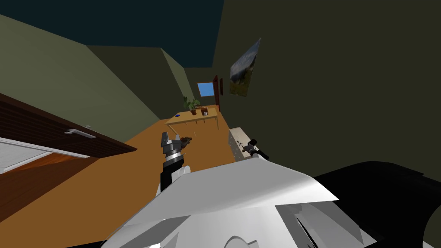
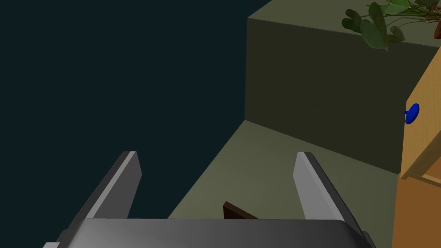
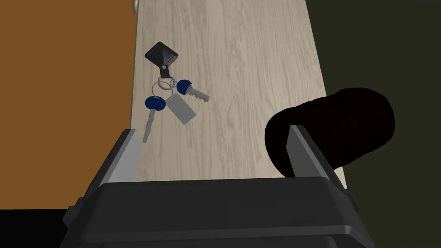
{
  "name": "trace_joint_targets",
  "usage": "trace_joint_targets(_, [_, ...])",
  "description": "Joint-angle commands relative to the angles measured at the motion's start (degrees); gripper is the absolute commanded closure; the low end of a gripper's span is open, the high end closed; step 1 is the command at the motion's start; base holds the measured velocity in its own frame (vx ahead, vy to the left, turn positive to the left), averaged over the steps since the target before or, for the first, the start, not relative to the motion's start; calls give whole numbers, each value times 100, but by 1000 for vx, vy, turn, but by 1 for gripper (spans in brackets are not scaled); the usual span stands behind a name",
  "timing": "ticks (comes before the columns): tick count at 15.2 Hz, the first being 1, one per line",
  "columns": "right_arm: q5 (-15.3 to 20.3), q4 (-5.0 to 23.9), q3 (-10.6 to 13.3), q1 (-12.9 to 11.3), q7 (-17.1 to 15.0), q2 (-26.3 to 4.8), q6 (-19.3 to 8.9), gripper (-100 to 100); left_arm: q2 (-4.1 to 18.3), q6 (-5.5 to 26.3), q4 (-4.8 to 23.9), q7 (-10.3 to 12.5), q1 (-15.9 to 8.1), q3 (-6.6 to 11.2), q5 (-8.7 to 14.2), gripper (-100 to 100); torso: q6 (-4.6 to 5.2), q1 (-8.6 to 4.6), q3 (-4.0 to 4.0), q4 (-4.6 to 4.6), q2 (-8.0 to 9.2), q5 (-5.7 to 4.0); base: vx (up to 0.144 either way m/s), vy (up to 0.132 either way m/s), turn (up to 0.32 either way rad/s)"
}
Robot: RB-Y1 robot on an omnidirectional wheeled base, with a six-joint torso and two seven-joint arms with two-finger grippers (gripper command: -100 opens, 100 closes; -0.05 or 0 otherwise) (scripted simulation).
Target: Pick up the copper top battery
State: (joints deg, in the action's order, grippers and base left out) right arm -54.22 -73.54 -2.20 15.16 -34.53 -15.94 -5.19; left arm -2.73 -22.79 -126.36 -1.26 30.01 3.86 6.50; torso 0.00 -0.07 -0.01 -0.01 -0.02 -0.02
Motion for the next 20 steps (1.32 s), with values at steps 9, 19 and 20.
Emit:
trace_joint_targets(9, [-1113, 959, -31, -242, -798, 75, -483, -100, 0, 0, 0, 0, 0, 0, 0, 0, 0, 1, 0, 0, -1, 0, 1, -16, 55])
trace_joint_targets(19, [-1283, 1520, 6, -493, -856, 456, -312, -100, 1, 0, 0, 0, 0, 1, 0, 0, 0, -26, -5, -2, -10, -5, 5, -32, 35])
trace_joint_targets(20, [-1283, 1520, 6, -493, -856, 456, -312, -100, 0, 0, 0, 0, 0, 0, 0, 0, -1, -9, -1, 0, -1, -3, -11, -6, 37])
